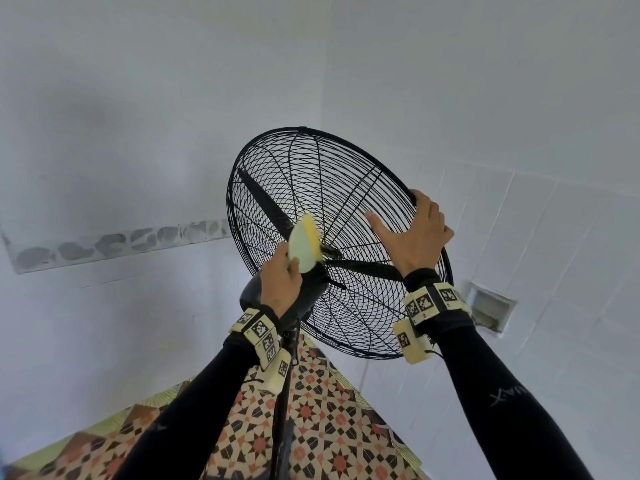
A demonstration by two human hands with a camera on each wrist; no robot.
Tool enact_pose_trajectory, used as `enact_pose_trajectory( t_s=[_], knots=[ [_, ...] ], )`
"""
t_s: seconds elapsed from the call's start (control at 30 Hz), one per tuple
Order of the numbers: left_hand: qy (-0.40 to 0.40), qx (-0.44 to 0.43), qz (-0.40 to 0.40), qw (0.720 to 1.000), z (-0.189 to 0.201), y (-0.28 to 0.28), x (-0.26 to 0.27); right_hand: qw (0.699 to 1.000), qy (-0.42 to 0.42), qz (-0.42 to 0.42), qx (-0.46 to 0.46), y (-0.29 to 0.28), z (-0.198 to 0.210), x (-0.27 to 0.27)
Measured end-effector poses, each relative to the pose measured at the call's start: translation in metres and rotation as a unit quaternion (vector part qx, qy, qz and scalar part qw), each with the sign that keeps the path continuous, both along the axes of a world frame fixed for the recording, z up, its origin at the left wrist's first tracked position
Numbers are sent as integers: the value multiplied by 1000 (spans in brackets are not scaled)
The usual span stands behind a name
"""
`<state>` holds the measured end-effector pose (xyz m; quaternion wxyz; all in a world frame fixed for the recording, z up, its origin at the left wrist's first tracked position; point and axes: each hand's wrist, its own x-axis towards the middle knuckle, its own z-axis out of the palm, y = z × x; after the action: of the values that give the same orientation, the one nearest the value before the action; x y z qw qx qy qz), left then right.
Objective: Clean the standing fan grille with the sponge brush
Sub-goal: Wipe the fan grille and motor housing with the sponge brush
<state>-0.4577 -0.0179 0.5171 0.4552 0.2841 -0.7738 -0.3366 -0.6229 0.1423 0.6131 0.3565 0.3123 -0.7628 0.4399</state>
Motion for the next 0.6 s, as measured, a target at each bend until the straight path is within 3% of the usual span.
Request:
enact_pose_trajectory(
  t_s=[0.1,0.27,0.4,0.53,0.6],
  knots=[
    [15,33,70,997,11,-5,0,1000,5,4,2,-3,1,2],
    [-5,19,-13,1000,9,-8,-1,1000,-6,2,-4,0,0,0],
    [0,33,96,995,18,-8,-5,1000,3,9,-4,0,0,2],
    [-33,6,0,999,18,-1,-3,1000,-4,-1,-3,-2,0,1],
    [-41,-10,16,999,21,-7,1,1000,-2,-11,0,-1,0,-1]
  ],
)
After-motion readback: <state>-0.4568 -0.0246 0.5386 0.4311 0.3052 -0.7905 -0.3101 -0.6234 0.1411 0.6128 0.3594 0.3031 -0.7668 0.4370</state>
